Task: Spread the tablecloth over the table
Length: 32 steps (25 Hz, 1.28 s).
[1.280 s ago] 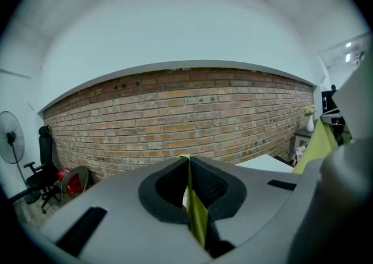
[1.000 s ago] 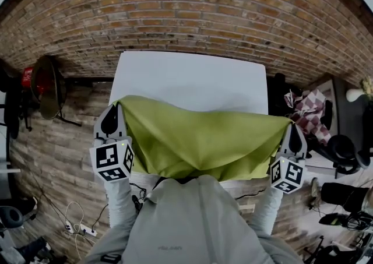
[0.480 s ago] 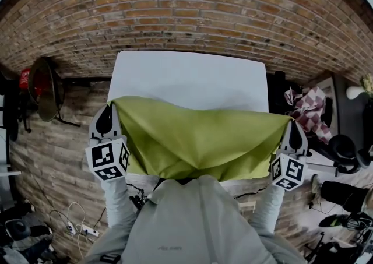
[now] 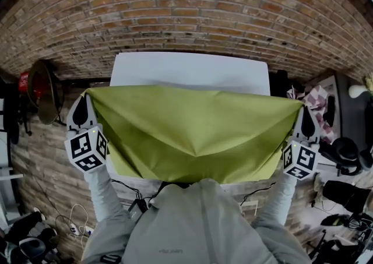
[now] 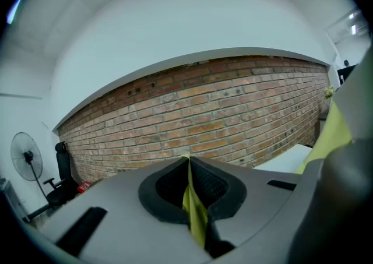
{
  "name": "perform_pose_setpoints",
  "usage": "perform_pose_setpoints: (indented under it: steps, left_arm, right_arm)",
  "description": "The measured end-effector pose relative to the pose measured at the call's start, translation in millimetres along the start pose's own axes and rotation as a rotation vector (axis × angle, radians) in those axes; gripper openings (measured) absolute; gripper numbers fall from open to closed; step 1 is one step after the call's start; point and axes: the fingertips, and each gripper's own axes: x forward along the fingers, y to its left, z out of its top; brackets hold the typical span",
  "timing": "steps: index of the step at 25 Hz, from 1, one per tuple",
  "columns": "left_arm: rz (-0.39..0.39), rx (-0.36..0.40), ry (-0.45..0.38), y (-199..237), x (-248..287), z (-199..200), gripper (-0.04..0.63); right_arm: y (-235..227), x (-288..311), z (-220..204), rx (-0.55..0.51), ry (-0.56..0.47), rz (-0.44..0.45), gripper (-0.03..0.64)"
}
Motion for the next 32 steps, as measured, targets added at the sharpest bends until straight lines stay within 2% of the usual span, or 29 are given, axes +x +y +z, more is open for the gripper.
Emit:
perform_pose_setpoints:
  steps: [3, 10, 20, 27, 32]
  left_arm:
    - [0.013, 0.035, -0.014, 16, 21, 8, 0.026]
    - [0.018, 0.06, -0.044, 39, 77, 27, 0.026]
    - [0.073, 0.101, -0.075, 78, 172, 59, 0.026]
    - [0.075, 0.098, -0.069, 83, 246, 73, 0.026]
    - [0.08, 0.173, -0.051, 76, 295, 76, 0.026]
  right_arm:
    - [-3, 25, 4, 0.001, -0.016, -0.003, 0.023]
    - [-6, 87, 15, -0.013, -0.048, -0.009, 0.023]
    - [-31, 189, 34, -0.043, -0.071, -0.028, 0.023]
    - [-36, 264, 34, -0.05, -0.057, -0.019, 0.023]
    - [-34, 314, 23, -0.042, -0.036, 0.001, 0.023]
